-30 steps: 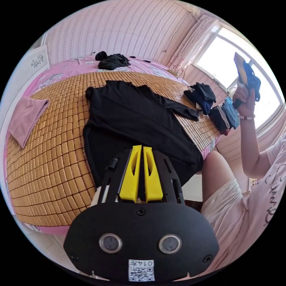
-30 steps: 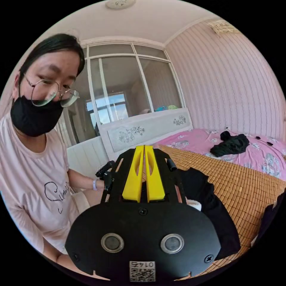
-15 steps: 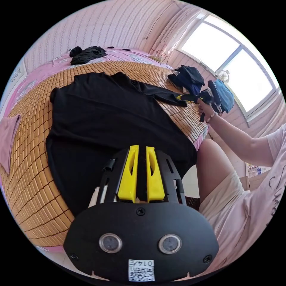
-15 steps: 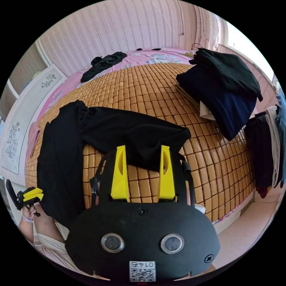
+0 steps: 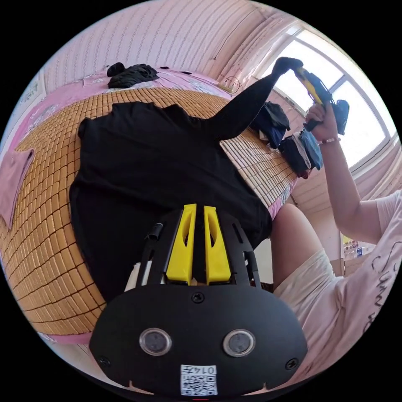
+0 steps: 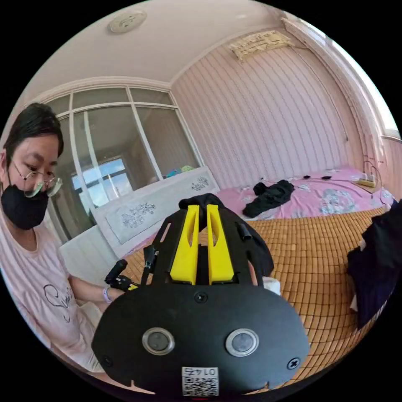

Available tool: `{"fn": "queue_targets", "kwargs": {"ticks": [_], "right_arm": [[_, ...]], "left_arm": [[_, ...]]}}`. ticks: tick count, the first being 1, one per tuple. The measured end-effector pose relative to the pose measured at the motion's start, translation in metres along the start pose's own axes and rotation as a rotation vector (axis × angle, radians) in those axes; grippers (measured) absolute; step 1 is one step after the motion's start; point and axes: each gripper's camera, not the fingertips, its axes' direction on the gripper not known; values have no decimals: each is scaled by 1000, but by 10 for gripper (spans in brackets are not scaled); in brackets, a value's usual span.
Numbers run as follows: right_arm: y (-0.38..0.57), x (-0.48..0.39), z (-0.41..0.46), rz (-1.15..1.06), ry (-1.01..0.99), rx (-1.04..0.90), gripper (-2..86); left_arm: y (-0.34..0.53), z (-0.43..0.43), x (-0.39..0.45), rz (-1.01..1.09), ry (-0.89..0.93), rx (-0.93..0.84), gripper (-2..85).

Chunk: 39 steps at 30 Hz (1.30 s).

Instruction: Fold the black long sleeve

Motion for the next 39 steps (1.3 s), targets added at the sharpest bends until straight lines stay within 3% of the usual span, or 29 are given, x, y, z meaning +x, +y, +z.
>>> {"fn": "queue_targets", "kwargs": {"ticks": [2,4,8,10,14,19,26,30,37,39], "right_arm": [[11,-53,57,-114,-448,-141,53],[44,-80,102,-152,-605,-345,84],[149,-94,162,-77,-464,-749,89],[180,-88,163,-27,-424,-806,89],[227,-60,158,130,-320,-847,88],[258,-37,169,168,-147,-896,87],[278,0,199,211,-124,-843,88],[288,12,211,175,-82,-867,90],[271,94,236,132,262,-774,102],[264,126,248,179,349,-719,93]], "left_arm": [[14,-25,-9,-36,-28,37,41],[31,-48,-22,-83,-70,52,41],[73,-81,-55,-234,-165,37,45],[86,-87,-64,-279,-171,31,47],[93,-83,-64,-294,-140,-4,58],[81,-66,-48,-234,-182,-88,81],[83,-43,-52,-239,-338,-249,75],[86,-54,-57,-267,-318,-243,66],[85,-53,-70,-301,-227,-242,64],[80,-52,-65,-234,-272,-271,51]]}}
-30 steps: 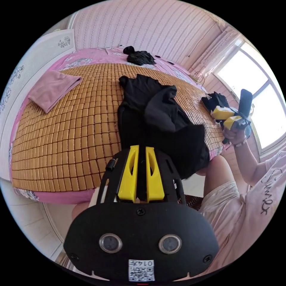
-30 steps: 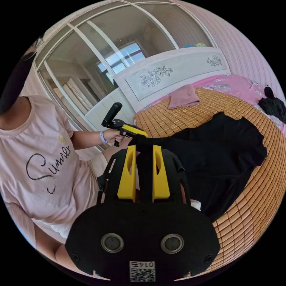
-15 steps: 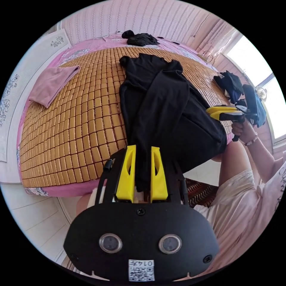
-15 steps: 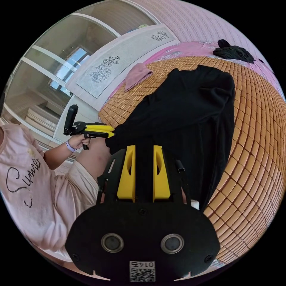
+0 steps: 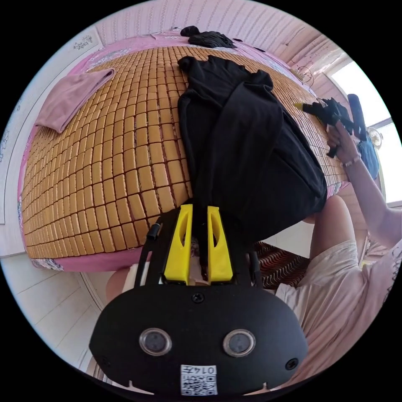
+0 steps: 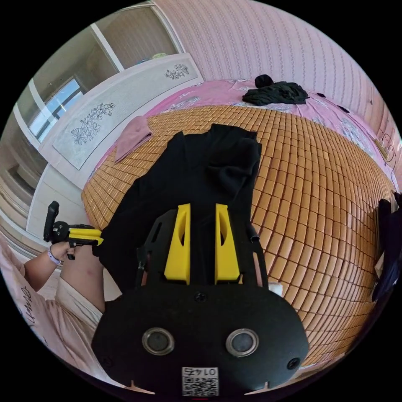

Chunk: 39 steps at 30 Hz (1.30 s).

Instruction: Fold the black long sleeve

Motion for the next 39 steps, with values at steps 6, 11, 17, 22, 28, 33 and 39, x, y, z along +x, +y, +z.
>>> {"fn": "queue_targets", "kwargs": {"ticks": [6,11,17,22,28,33,39], "right_arm": [[-35,70,79,111,40,-179,38],[-25,114,44,130,-64,-81,8],[-9,174,46,206,-81,-107,7],[-6,171,58,163,63,-139,12],[52,83,45,-154,-100,-76,28],[134,-33,72,-463,-319,-196,53],[168,-116,123,-649,-183,-225,71]], "left_arm": [[-1,-25,5,38,-55,27,-5],[0,-70,21,160,30,140,-9],[-16,-64,6,113,173,129,-5],[-24,-31,-26,-36,206,37,29],[-17,-45,-39,-42,206,68,50],[-17,-41,-48,-55,228,74,51],[-23,-22,-43,-35,193,6,45]]}}
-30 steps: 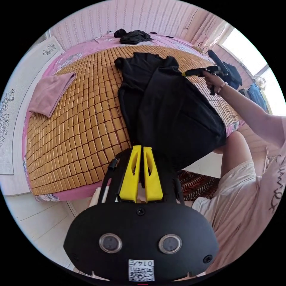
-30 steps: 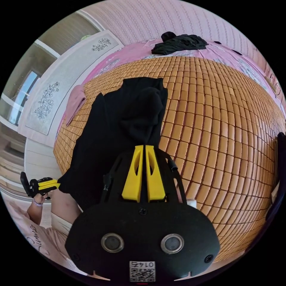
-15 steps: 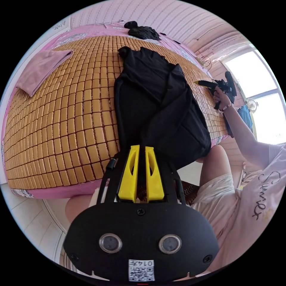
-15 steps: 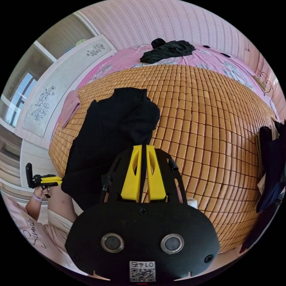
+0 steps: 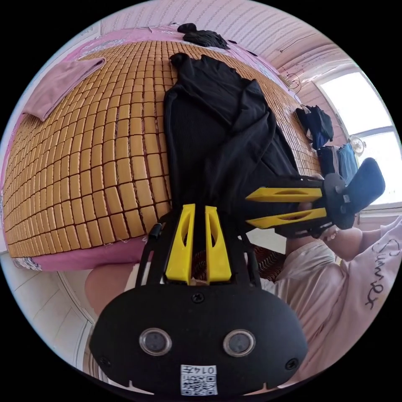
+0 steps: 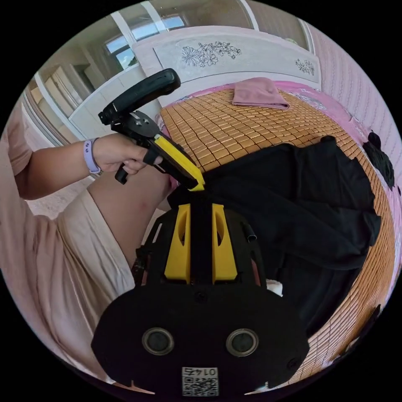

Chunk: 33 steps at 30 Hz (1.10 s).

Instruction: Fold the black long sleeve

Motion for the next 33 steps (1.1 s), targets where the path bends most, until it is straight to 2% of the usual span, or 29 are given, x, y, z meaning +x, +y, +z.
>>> {"fn": "queue_targets", "kwargs": {"ticks": [2,3,5,9,11,15,17,23,28,30,33], "right_arm": [[-6,-2,30,-31,123,-111,34],[-5,-2,27,-54,113,-83,25],[-3,6,20,-58,53,-117,0],[13,14,-16,9,-89,-86,-6],[25,9,-34,5,-112,-114,-6],[39,20,-37,90,-116,-96,-6],[39,30,-21,144,-184,-187,-3],[42,30,-35,119,-141,-183,9],[41,43,-41,158,-199,-186,17],[40,48,-49,170,-209,-171,16],[40,56,-65,181,-201,-141,12]], "left_arm": [[-1,-1,2,14,-18,13,37],[-3,-1,1,11,-22,13,27],[-4,-4,-2,3,-14,19,7],[-7,-20,-11,9,164,56,-8],[-8,-28,-9,43,178,51,-9],[-7,-26,4,155,65,-20,-9],[-8,-18,5,159,31,-64,-8],[-17,-18,13,148,8,-12,28],[-32,5,31,231,-27,-104,-2],[-31,-3,41,289,-90,-83,-7],[-32,-23,33,248,-88,-24,-9]]}}
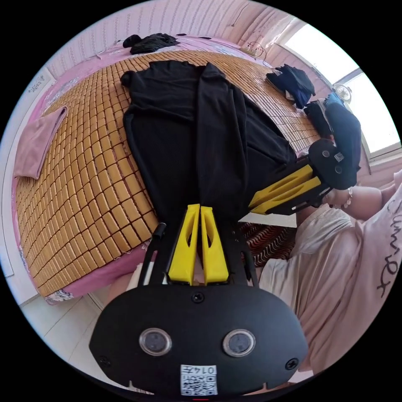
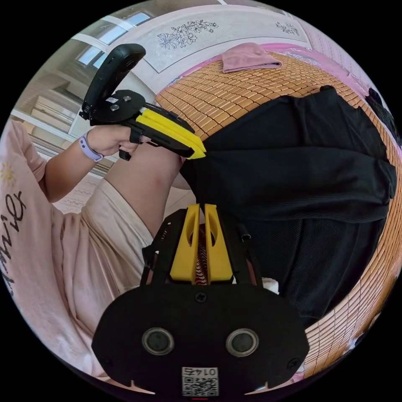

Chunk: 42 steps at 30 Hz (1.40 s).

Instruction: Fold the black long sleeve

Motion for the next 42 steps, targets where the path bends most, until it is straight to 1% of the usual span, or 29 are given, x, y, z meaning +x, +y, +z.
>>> {"fn": "queue_targets", "kwargs": {"ticks": [2,5,9,11,12,13,15,16,17,18,19,20,21,22,23,24,25,26,27,29,31,33,35,37,39,42], "right_arm": [[-1,10,-9,29,-31,9,12],[-3,20,-23,55,-56,5,16],[-1,34,-50,82,-76,37,33],[2,66,-83,145,-134,125,51],[2,76,-93,165,-128,148,56],[1,99,-114,204,-78,190,69],[-5,133,-150,245,56,248,93],[-10,157,-174,281,161,291,109],[-16,183,-196,337,237,335,124],[-19,197,-207,367,257,355,124],[-24,228,-226,437,262,402,125],[-28,260,-241,520,229,449,127],[-29,275,-247,566,207,471,128],[-32,301,-258,638,162,512,133],[-37,319,-267,680,163,537,138],[-40,326,-271,702,178,538,139],[-45,340,-275,756,198,516,137],[-50,353,-275,784,163,483,130],[-53,359,-275,791,132,464,109],[-57,375,-275,772,-40,415,33],[-50,378,-287,758,-99,493,8],[-44,379,-305,774,-69,536,-1],[-41,373,-334,758,30,556,-5],[-38,364,-357,728,88,582,-7],[-34,353,-379,699,100,612,-7],[-21,321,-412,629,111,669,-7]], "left_arm": [[0,3,-13,-38,25,-8,-9],[-3,23,-26,-63,81,-108,-9],[-2,24,-31,-94,89,-87,0],[-3,18,-35,-94,64,-79,13],[-4,13,-41,-106,31,-71,23],[-6,10,-44,-105,17,-62,25],[-18,-5,-64,-107,-7,19,33],[-23,-10,-70,-112,-7,54,35],[-34,-20,-82,-131,-23,150,36],[-48,-29,-96,-157,-43,257,36],[-56,-32,-103,-167,-44,303,35],[-76,-33,-117,-191,-25,364,36],[-99,-30,-132,-207,14,389,38],[-111,-27,-139,-217,43,393,43],[-136,-18,-154,-230,115,389,52],[-160,-9,-167,-243,205,384,67],[-171,-4,-173,-258,255,387,75],[-188,7,-187,-313,326,404,91],[-201,17,-197,-361,356,416,100],[-218,32,-205,-410,318,390,100],[-232,46,-209,-417,295,314,81],[-244,53,-210,-374,301,270,44],[-247,50,-213,-391,308,276,32],[-249,42,-210,-379,279,297,24],[-247,25,-201,-336,227,356,19],[-233,0,-185,-264,241,465,17]]}}
